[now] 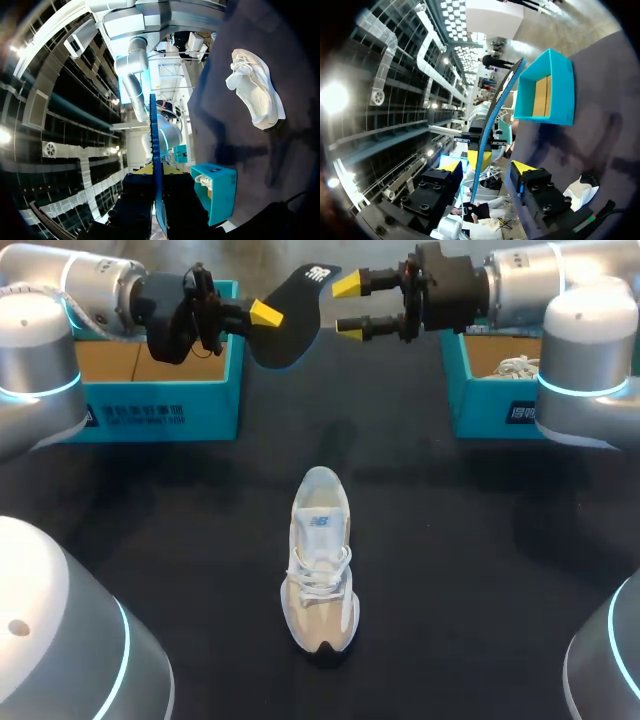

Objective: Take the shoe out of the shoebox, open the shoe tongue, remove and reinsert the insole, then place the shoe into the shoebox

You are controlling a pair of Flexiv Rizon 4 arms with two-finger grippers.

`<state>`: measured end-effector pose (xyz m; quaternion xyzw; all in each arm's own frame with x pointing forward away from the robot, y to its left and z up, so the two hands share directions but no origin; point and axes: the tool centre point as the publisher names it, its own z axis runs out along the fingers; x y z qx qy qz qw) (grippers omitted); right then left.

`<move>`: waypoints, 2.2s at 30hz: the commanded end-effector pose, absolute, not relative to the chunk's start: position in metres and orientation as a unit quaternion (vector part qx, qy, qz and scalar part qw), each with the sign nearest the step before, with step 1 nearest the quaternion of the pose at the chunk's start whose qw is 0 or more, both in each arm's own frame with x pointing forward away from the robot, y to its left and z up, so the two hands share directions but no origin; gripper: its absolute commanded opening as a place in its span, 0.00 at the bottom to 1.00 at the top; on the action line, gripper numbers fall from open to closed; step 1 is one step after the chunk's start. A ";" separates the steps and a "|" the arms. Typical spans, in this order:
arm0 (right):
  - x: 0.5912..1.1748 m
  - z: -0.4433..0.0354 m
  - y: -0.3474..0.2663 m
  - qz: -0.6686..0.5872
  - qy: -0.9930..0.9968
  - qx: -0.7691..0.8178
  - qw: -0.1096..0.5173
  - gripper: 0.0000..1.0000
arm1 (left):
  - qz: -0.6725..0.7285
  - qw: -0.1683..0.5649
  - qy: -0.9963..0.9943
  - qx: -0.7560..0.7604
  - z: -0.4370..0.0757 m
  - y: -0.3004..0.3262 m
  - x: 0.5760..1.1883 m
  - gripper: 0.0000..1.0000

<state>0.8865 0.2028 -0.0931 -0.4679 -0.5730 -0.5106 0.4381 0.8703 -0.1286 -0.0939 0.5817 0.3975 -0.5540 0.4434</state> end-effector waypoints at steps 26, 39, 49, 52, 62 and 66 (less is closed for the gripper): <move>0.883 -0.085 0.226 -0.445 -0.590 -0.500 0.450 0.46 | -0.554 0.445 0.397 0.581 -0.095 -0.129 0.870 0.00; 0.880 -0.087 0.232 -0.437 -0.589 -0.507 0.454 0.64 | -0.554 0.445 0.397 0.581 -0.095 -0.129 0.870 0.00; 0.873 -0.086 0.240 -0.433 -0.588 -0.511 0.453 0.49 | -0.554 0.445 0.397 0.581 -0.095 -0.129 0.870 0.00; 0.872 -0.085 0.242 -0.434 -0.589 -0.511 0.452 0.47 | -0.554 0.445 0.397 0.581 -0.095 -0.129 0.870 0.00; 0.867 -0.088 0.245 -0.433 -0.583 -0.515 0.455 0.41 | -0.554 0.445 0.397 0.581 -0.095 -0.129 0.870 0.00; 0.866 -0.089 0.247 -0.432 -0.581 -0.517 0.457 0.39 | -0.554 0.445 0.397 0.581 -0.095 -0.129 0.870 0.00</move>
